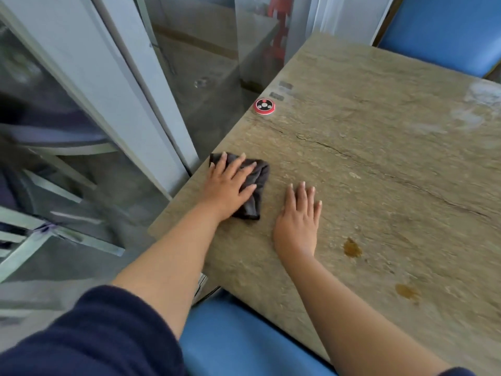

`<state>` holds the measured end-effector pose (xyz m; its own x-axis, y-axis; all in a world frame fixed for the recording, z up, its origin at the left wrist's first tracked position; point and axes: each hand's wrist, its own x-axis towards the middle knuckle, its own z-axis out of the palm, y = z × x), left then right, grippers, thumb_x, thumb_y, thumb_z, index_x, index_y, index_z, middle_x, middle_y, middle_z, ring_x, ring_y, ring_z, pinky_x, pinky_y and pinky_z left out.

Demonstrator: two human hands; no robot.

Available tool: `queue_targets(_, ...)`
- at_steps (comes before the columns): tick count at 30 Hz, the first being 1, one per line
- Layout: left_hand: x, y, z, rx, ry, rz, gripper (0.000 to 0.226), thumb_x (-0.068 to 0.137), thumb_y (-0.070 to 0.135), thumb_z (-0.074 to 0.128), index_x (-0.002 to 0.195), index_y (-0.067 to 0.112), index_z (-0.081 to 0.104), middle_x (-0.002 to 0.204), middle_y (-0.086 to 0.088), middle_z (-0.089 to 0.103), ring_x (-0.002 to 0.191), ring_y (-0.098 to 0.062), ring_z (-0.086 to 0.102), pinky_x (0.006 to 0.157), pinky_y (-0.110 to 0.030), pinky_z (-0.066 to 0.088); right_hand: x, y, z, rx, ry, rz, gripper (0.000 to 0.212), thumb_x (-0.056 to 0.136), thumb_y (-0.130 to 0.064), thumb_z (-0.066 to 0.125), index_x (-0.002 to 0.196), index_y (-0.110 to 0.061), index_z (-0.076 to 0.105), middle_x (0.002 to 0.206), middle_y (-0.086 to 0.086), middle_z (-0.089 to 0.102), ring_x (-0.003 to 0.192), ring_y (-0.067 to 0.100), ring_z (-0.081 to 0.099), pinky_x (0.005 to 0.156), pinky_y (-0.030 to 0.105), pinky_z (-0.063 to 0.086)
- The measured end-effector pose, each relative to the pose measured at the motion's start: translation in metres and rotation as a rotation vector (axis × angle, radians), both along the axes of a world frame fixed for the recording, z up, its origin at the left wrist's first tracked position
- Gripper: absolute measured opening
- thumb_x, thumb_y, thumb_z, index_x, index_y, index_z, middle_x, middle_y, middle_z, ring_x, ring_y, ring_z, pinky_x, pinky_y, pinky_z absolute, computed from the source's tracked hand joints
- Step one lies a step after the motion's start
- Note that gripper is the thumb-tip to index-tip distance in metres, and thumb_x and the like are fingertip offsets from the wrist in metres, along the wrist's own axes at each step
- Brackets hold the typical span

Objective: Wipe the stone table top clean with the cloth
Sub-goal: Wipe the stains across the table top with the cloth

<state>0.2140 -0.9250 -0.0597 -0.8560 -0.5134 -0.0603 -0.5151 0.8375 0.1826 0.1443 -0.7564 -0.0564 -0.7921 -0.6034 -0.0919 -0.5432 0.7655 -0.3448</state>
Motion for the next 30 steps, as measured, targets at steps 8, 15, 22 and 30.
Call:
queue_targets(8,0.032,0.055,0.027,0.225,-0.266,-0.144,0.070,0.097,0.055,0.034,0.153,0.033,-0.003,0.159,0.008,-0.023,0.143,-0.028,-0.030,0.117,-0.046,-0.013,0.000,-0.001,0.006,-0.177,-0.074,-0.037,0.053,0.101,-0.021,0.024,0.152,-0.015,0.015,0.161,0.005,0.008,0.148,0.017,-0.008,0.119,0.041,-0.009)
queue_targets(15,0.085,0.018,0.030,0.370,-0.023,0.208,0.077,0.095,0.051,0.045,0.154,0.025,0.003,0.162,0.002,-0.013,0.148,-0.018,-0.017,0.120,-0.039,-0.008,0.061,-0.029,0.028,-0.212,-0.086,0.110,0.051,0.094,-0.036,0.042,0.144,-0.033,0.035,0.159,0.002,0.020,0.147,0.032,-0.001,0.116,0.057,-0.008)
queue_targets(22,0.095,0.016,0.018,0.369,-0.186,0.291,0.066,0.100,0.053,0.012,0.150,0.022,-0.018,0.155,0.007,-0.032,0.140,-0.009,-0.033,0.116,-0.036,-0.020,0.030,-0.050,0.001,-0.024,0.086,0.295,0.053,0.098,-0.051,0.023,0.150,-0.042,0.011,0.162,-0.006,0.004,0.146,0.031,-0.016,0.116,0.055,-0.007)
queue_targets(30,0.102,0.011,0.012,0.554,0.042,0.324,0.050,0.104,0.036,0.005,0.153,0.029,-0.005,0.160,0.013,-0.015,0.143,-0.001,-0.022,0.115,-0.025,-0.017,0.026,-0.071,0.008,-0.029,0.041,0.364,0.063,0.095,-0.033,0.030,0.153,-0.028,0.005,0.162,-0.008,0.005,0.147,0.019,-0.011,0.119,0.046,-0.006)
